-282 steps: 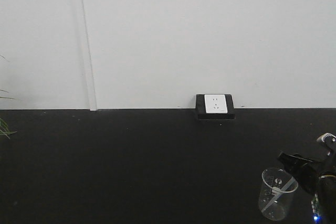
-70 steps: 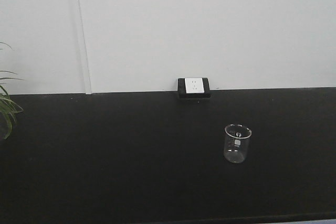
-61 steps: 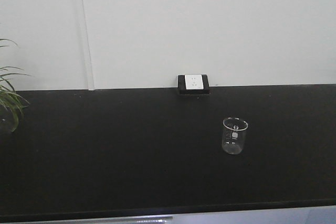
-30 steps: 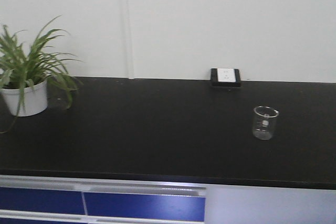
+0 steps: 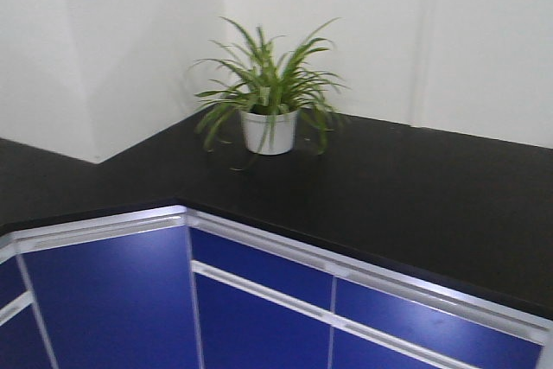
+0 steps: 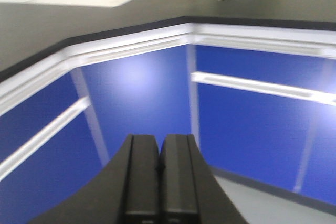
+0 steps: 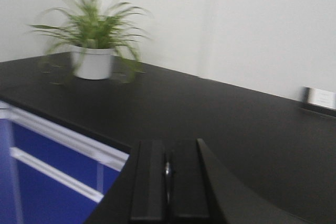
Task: Grab transparent chemical and place on left bench
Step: 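Drive the base to the bench with the white bins, holding the pipette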
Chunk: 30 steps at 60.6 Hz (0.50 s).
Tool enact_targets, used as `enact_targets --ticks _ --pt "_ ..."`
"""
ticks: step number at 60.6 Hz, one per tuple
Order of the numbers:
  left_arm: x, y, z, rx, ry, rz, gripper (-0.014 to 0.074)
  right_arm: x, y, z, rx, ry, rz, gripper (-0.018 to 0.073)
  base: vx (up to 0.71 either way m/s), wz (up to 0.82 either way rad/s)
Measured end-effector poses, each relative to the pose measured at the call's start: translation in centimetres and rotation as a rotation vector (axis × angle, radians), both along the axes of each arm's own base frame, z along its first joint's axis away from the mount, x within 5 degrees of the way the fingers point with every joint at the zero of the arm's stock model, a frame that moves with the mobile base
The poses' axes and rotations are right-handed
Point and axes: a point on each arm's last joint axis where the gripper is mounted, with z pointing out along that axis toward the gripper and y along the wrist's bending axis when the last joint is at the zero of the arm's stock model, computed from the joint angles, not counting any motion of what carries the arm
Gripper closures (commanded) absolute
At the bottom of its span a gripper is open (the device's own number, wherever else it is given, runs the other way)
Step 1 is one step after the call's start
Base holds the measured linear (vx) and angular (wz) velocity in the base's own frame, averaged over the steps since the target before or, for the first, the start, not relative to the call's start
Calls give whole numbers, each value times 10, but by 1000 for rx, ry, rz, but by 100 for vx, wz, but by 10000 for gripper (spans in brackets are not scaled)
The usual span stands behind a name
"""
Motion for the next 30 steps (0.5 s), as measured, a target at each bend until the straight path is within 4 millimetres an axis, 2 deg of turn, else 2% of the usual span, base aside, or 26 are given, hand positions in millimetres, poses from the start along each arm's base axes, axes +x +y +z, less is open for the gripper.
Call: enact_targets --ticks 30 --pt "0 0 0 0 0 0 600 0 0 0 0 1 0 566 -10 86"
